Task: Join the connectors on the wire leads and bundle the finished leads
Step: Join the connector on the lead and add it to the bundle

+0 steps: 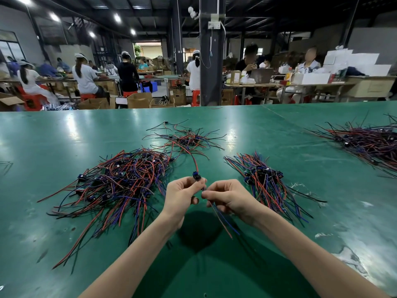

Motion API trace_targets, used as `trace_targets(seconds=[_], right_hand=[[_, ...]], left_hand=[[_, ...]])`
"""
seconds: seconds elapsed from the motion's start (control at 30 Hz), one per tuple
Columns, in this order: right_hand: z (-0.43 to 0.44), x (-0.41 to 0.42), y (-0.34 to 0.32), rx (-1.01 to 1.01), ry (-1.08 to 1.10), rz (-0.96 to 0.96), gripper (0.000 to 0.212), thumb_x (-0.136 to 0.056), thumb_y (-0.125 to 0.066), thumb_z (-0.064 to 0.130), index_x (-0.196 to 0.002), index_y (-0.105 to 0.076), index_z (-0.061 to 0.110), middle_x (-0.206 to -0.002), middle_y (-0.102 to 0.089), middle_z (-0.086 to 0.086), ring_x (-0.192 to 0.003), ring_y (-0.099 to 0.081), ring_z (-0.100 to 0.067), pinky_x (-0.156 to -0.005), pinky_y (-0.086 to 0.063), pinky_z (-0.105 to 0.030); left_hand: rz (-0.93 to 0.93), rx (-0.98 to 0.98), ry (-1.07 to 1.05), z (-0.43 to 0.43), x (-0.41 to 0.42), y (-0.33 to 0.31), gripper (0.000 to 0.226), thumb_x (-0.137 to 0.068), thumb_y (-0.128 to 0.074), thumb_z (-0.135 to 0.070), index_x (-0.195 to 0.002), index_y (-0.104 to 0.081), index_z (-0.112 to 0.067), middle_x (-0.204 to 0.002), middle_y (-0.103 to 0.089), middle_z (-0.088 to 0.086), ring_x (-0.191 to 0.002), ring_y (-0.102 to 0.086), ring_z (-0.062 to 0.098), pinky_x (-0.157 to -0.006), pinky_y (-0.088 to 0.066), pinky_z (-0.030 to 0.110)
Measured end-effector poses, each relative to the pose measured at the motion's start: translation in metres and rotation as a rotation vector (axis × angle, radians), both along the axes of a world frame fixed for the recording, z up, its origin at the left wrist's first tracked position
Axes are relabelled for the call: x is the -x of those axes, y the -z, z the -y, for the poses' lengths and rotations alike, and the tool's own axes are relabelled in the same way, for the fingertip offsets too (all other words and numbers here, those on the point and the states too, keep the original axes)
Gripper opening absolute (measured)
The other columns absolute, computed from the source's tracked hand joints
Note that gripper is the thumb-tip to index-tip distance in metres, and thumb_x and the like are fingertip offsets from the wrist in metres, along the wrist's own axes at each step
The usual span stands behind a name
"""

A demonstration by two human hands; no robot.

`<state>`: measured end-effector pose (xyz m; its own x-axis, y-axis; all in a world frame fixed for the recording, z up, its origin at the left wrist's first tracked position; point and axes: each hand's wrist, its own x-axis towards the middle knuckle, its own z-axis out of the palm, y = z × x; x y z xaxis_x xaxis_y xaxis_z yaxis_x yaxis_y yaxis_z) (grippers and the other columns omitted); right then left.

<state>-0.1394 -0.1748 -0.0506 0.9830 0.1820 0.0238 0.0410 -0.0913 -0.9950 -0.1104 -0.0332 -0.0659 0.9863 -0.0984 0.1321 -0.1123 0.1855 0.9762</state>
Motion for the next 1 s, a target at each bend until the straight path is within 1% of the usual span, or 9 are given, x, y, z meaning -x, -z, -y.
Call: trace_targets(seconds=[0.1,0.23,0.4,0.47,0.6,0.73,0.8,0.9,1.0], right_hand=[[0.0,-0.001,0.0,-0.012,-0.009,-0.039,0.013,-0.085,-0.066,0.004,-0.074,-0.062,0.006,-0.058,-0.064,-0.007,-0.032,-0.037,-0.004,-0.033,-0.026,-0.014],[-0.002,0.001,0.003,-0.003,-0.066,-0.047,0.016,-0.086,-0.066,0.002,-0.07,-0.061,0.007,-0.054,-0.063,-0.004,-0.032,-0.04,-0.003,-0.034,-0.028,-0.012],[-0.004,0.002,0.008,0.031,-0.134,-0.078,0.018,-0.087,-0.066,0.008,-0.07,-0.06,0.012,-0.05,-0.059,-0.001,-0.038,-0.033,-0.008,-0.036,-0.022,-0.015],[-0.005,0.002,0.009,0.015,-0.158,-0.097,0.017,-0.088,-0.065,0.008,-0.073,-0.06,0.012,-0.051,-0.059,-0.001,-0.038,-0.031,-0.008,-0.037,-0.02,-0.015],[-0.006,0.004,0.009,-0.019,-0.233,-0.117,0.009,-0.09,-0.06,0.003,-0.084,-0.061,0.009,-0.054,-0.058,0.0,-0.036,-0.031,-0.004,-0.035,-0.023,-0.013],[-0.005,0.006,0.008,0.012,-0.288,-0.12,0.006,-0.093,-0.056,0.004,-0.089,-0.057,0.009,-0.053,-0.048,-0.001,-0.037,-0.026,-0.004,-0.036,-0.021,-0.013],[-0.004,0.007,0.008,0.036,-0.317,-0.125,0.004,-0.094,-0.056,0.006,-0.092,-0.055,0.01,-0.056,-0.046,-0.004,-0.036,-0.027,-0.005,-0.036,-0.022,-0.013],[0.001,0.008,0.004,0.077,-0.391,-0.148,0.003,-0.096,-0.055,0.014,-0.096,-0.052,0.013,-0.061,-0.058,-0.003,-0.035,-0.04,-0.008,-0.036,-0.032,-0.016],[0.004,0.007,-0.001,0.128,-0.424,-0.162,0.021,-0.094,-0.053,0.038,-0.094,-0.055,0.017,-0.075,-0.07,-0.008,-0.037,-0.046,-0.01,-0.036,-0.037,-0.018]], left_hand=[[0.012,0.024,-0.06,-0.002,-0.004,-0.001,0.011,-0.085,-0.065,-0.004,-0.075,-0.069,-0.005,-0.061,-0.064,-0.003,-0.049,-0.05,0.0,-0.042,-0.036,0.014],[-0.009,0.081,-0.179,-0.012,-0.015,-0.005,0.011,-0.085,-0.067,-0.006,-0.074,-0.069,-0.009,-0.066,-0.065,-0.005,-0.054,-0.055,-0.004,-0.044,-0.041,0.013],[-0.055,0.172,-0.282,-0.03,-0.029,-0.009,0.01,-0.085,-0.068,-0.006,-0.075,-0.067,-0.007,-0.072,-0.064,0.002,-0.048,-0.046,0.004,-0.044,-0.039,0.014],[-0.07,0.188,-0.298,-0.033,-0.032,-0.009,0.01,-0.085,-0.067,-0.006,-0.075,-0.066,-0.007,-0.074,-0.064,0.003,-0.051,-0.047,0.006,-0.045,-0.039,0.014],[-0.055,0.215,-0.313,-0.035,-0.032,-0.01,0.009,-0.086,-0.066,-0.003,-0.076,-0.066,-0.004,-0.076,-0.063,0.005,-0.06,-0.049,0.008,-0.043,-0.039,0.013],[-0.048,0.213,-0.323,-0.034,-0.032,-0.009,0.009,-0.086,-0.066,-0.003,-0.077,-0.067,-0.005,-0.074,-0.063,0.003,-0.062,-0.051,0.008,-0.044,-0.04,0.013],[-0.046,0.199,-0.317,-0.033,-0.031,-0.009,0.01,-0.085,-0.066,-0.004,-0.076,-0.067,-0.006,-0.072,-0.063,0.001,-0.06,-0.051,0.007,-0.044,-0.04,0.013],[-0.047,0.17,-0.302,-0.033,-0.031,-0.009,0.011,-0.085,-0.067,-0.006,-0.075,-0.068,-0.008,-0.07,-0.064,0.0,-0.055,-0.048,0.006,-0.045,-0.041,0.013],[-0.089,0.179,-0.257,-0.036,-0.031,-0.012,0.011,-0.085,-0.067,-0.007,-0.075,-0.067,-0.007,-0.073,-0.063,0.003,-0.046,-0.043,0.004,-0.043,-0.039,0.013]])
